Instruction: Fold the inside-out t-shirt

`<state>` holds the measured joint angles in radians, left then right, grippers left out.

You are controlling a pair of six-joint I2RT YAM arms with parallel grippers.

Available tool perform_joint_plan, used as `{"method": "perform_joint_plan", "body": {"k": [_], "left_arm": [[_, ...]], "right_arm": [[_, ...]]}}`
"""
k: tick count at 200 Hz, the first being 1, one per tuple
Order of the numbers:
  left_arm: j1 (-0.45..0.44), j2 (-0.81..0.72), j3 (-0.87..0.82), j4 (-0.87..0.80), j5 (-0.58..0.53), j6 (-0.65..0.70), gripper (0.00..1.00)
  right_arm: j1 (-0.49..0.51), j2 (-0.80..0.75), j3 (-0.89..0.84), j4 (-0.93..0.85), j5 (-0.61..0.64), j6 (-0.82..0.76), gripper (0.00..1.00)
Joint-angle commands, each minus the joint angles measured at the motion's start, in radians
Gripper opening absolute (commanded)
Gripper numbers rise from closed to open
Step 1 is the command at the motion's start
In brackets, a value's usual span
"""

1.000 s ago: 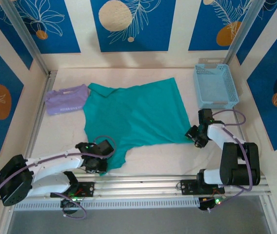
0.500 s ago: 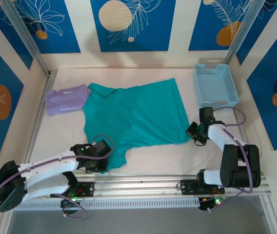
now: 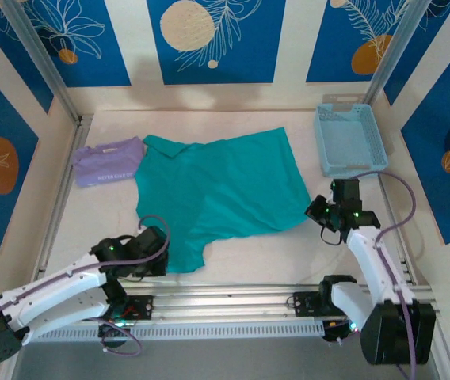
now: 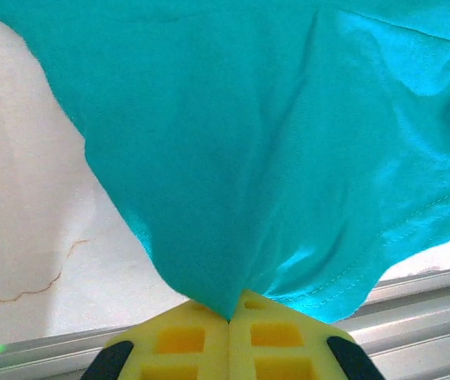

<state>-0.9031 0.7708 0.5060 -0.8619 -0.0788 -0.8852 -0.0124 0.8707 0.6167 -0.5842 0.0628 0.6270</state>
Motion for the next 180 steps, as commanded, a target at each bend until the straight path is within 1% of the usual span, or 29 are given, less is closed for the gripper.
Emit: {"method": "perform_joint_plan", "body": {"k": [1, 16, 51, 80, 107, 144, 180], "left_arm": [[0.007, -0.025, 0.032, -0.057, -0.026, -0.021, 0.00], [0.009, -0.034, 0.054, -0.075, -0.035, -0.024, 0.00], [0.009, -0.028, 0.123, -0.130, -0.065, -0.020, 0.00], [0.015, -0.022, 0.169, -0.158, -0.110, 0.005, 0.00], [0.042, -0.008, 0.212, -0.166, -0.099, 0.055, 0.00], [0.108, 0.021, 0.269, -0.172, -0.084, 0.148, 0.00], [0.148, -0.012, 0.256, -0.193, -0.045, 0.153, 0.00]], "right_arm": [[0.008, -0.100, -0.030, -0.093, -0.014, -0.016, 0.00], [0.015, -0.137, -0.030, -0.096, -0.025, -0.009, 0.00], [0.031, -0.134, -0.022, -0.081, -0.055, -0.015, 0.00], [0.037, -0.128, 0.011, -0.088, -0.039, -0.035, 0.00], [0.042, -0.125, 0.049, -0.101, -0.035, -0.046, 0.00], [0.043, -0.122, 0.071, -0.085, -0.026, -0.052, 0.00], [0.043, -0.115, 0.071, -0.111, -0.016, -0.069, 0.00]]}}
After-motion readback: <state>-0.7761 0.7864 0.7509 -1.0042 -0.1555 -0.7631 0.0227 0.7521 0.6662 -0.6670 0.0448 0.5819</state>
